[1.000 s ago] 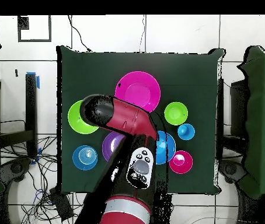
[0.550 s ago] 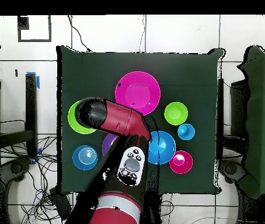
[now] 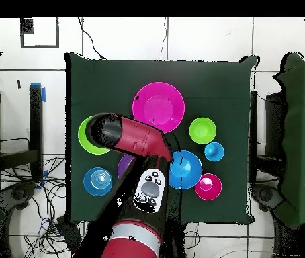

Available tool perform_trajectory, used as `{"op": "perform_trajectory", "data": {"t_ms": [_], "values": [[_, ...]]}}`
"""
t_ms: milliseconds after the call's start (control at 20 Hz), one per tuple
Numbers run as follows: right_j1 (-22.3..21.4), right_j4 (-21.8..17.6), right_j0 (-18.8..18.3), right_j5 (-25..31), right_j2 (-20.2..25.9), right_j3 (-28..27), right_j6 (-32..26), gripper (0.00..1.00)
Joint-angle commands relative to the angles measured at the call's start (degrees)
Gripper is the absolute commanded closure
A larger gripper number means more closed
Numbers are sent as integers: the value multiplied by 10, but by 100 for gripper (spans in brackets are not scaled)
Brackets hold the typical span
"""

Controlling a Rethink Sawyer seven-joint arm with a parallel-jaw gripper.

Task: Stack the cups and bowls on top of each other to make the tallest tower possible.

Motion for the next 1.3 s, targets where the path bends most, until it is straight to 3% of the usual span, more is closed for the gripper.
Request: {"op": "perform_trajectory", "data": {"t_ms": [50,1300], "values": [[47,-16,11,-19,41,17,94,0],[77,-17,6,-63,48,37,100,0]]}}
